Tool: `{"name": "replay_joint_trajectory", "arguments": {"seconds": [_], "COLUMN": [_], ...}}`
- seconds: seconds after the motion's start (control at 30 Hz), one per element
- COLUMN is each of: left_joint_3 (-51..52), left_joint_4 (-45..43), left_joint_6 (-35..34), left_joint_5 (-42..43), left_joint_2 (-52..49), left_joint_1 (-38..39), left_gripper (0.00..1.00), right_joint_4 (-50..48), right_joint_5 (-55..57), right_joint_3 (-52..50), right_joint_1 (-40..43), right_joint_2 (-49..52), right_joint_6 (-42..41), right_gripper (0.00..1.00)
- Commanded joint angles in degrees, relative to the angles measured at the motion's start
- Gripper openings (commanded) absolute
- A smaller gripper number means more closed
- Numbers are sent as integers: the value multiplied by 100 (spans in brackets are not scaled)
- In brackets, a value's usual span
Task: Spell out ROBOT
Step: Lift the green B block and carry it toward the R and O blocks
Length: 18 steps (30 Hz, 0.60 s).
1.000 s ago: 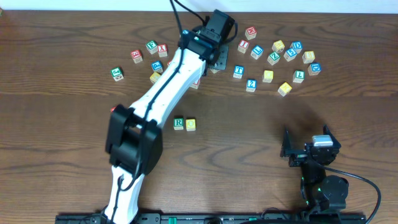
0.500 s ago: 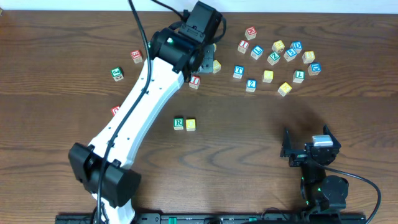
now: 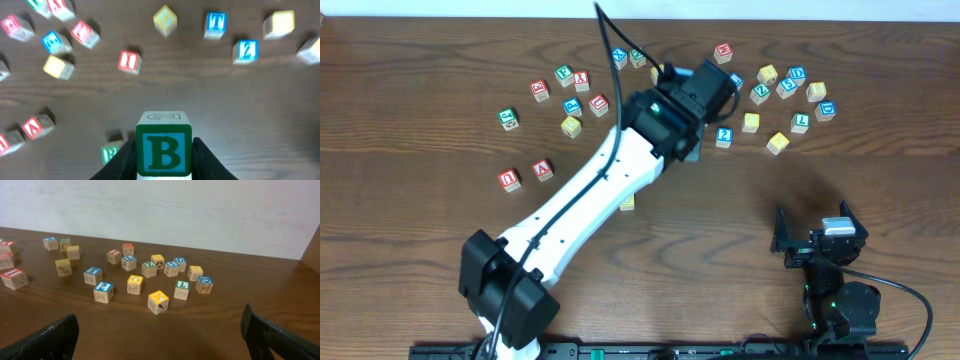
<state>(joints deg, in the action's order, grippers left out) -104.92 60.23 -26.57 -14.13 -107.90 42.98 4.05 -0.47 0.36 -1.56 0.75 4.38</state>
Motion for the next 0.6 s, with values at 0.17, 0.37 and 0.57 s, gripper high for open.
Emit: {"name": "replay_joint_trajectory", "arguments": {"seconds": [0.17,0.37,0.57], "left_joint_3": [1274,1886,2406], "left_joint_4": [-555,-1054,-1478], "left_joint_6": [-426,-564,-807], "left_joint_5": [-66,361,363], "left_joint_2": [22,59,240], "left_joint_1": [138,234,586], "left_gripper": [8,8,8], "right_joint_4": [26,26,26], "right_joint_5": [-33,-33,-31], "right_joint_3": [-4,-4,-4], "right_joint_1": [39,39,39], "right_joint_2": [0,0,0], "right_joint_6": [-68,-68,-68], "right_gripper": [99,99,99]}}
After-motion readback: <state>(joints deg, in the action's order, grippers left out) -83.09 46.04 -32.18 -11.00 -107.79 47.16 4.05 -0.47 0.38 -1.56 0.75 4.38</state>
